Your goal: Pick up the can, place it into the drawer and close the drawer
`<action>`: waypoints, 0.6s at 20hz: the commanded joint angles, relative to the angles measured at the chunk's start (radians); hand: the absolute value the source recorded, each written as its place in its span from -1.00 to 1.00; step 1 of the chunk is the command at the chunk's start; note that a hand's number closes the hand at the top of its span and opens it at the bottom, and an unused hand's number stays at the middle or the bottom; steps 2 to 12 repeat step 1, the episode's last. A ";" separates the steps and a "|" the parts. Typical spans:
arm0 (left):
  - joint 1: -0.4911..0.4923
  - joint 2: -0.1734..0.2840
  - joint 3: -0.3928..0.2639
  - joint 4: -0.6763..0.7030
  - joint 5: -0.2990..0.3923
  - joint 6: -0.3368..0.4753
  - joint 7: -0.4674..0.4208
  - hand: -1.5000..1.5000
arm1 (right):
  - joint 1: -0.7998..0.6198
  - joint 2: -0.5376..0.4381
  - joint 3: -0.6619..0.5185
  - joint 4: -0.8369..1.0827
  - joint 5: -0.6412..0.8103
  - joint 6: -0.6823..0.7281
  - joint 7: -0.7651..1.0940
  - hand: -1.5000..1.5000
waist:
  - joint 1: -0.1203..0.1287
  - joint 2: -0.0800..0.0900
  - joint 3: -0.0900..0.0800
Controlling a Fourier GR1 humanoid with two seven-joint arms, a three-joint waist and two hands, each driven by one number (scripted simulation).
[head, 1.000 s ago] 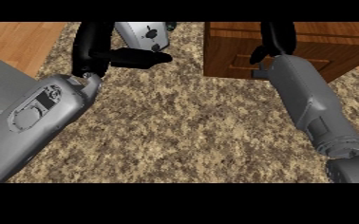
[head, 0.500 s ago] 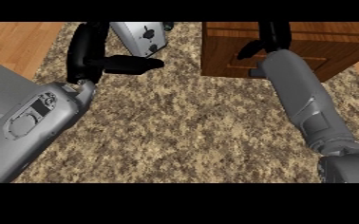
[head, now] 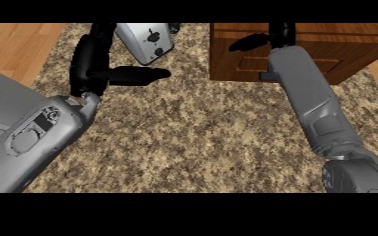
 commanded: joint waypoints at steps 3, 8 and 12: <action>0.005 0.005 0.014 -0.004 -0.022 -0.007 0.011 -1.00 | -0.045 0.044 -0.060 -0.017 -0.090 0.002 -0.003 -1.00 | -0.007 -0.014 -0.005; 0.005 0.005 0.014 -0.004 -0.022 -0.007 0.011 -1.00 | -0.045 0.044 -0.060 -0.017 -0.090 0.002 -0.003 -1.00 | -0.007 -0.014 -0.005; 0.005 0.005 0.014 -0.004 -0.022 -0.007 0.011 -1.00 | -0.045 0.044 -0.060 -0.017 -0.090 0.002 -0.003 -1.00 | -0.007 -0.014 -0.005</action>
